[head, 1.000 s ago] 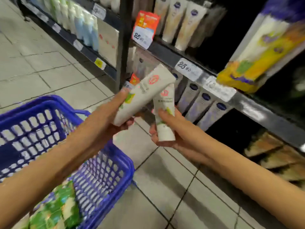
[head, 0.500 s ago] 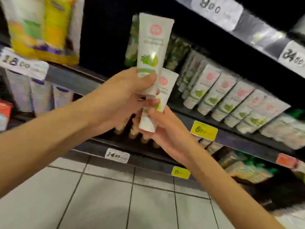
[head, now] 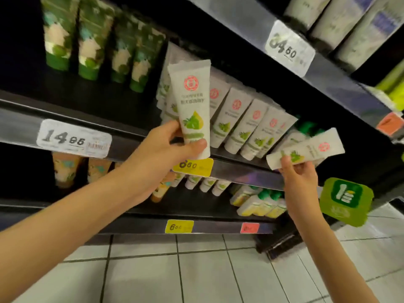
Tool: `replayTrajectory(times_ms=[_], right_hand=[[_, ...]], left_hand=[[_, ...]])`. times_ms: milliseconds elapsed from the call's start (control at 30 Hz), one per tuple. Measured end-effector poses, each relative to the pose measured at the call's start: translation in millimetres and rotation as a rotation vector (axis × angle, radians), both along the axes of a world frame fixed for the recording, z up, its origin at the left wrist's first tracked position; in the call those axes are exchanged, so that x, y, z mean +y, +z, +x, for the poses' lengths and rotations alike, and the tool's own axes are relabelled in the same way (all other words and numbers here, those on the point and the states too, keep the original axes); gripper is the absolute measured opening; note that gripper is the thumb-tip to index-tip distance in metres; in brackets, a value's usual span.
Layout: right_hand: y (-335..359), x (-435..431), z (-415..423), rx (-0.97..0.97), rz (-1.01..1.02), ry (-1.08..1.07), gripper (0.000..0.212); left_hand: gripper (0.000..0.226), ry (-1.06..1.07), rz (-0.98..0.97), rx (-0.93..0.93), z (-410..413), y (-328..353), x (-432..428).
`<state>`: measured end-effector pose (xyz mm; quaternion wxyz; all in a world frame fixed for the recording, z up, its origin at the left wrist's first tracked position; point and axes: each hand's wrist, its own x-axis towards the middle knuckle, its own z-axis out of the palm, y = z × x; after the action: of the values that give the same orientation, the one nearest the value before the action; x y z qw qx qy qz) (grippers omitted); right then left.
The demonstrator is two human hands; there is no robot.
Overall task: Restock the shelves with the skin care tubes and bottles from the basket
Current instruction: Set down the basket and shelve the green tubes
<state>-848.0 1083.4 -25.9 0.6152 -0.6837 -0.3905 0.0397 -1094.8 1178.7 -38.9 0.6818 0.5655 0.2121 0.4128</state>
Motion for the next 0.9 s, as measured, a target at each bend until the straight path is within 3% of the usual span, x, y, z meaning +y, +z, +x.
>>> replayTrajectory(times_ms=[300,433,667,900], right_hand=[[-11.5,22.8,46.0,-0.183,-0.213,0.001,0.032],[-12.5,32.7,46.6,-0.143,-0.212,-0.037,0.043],[-17.9,43.8,48.7,-0.105,-0.189,-0.100,0.043],[-25.7,41.5,26.9,-0.013,-0.054,-0.184,0.056]], left_hand=[[0.030,0.058,0.009,-0.001,-5.7,-11.5,4.6],[0.033,0.069,0.019,0.011,-11.1,-12.7,4.2],[0.032,0.060,0.041,0.038,-21.5,-15.3,4.8],[0.030,0.066,0.021,0.111,-29.1,-17.3,5.0]])
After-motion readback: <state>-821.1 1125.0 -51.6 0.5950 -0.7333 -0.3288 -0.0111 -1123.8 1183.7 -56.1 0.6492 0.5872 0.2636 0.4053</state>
